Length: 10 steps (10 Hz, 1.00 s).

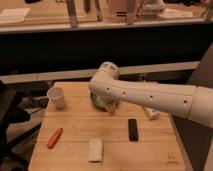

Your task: Move the arm in a circular motion

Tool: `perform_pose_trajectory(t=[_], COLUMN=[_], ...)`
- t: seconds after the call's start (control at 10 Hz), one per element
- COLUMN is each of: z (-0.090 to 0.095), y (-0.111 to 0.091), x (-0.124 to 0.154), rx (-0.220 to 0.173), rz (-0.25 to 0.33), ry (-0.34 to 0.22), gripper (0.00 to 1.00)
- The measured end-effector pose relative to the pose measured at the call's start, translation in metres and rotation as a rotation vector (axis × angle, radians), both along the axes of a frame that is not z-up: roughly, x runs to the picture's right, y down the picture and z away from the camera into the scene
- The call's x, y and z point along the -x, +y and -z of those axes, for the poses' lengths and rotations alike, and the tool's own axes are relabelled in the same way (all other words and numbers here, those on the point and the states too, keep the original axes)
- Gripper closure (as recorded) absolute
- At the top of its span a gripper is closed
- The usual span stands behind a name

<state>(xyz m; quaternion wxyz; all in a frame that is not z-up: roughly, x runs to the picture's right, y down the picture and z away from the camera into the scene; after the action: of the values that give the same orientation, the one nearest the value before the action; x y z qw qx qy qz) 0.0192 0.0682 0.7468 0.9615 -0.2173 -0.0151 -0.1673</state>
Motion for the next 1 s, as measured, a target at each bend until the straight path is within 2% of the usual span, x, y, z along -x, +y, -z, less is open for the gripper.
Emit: perform_pose_trajectory(t=[1.0], z=[-0.02], y=[-0.024], x=[-0.002], rx=[0.002], rz=[-0.047], ry=[-0.025], gripper=[0.2])
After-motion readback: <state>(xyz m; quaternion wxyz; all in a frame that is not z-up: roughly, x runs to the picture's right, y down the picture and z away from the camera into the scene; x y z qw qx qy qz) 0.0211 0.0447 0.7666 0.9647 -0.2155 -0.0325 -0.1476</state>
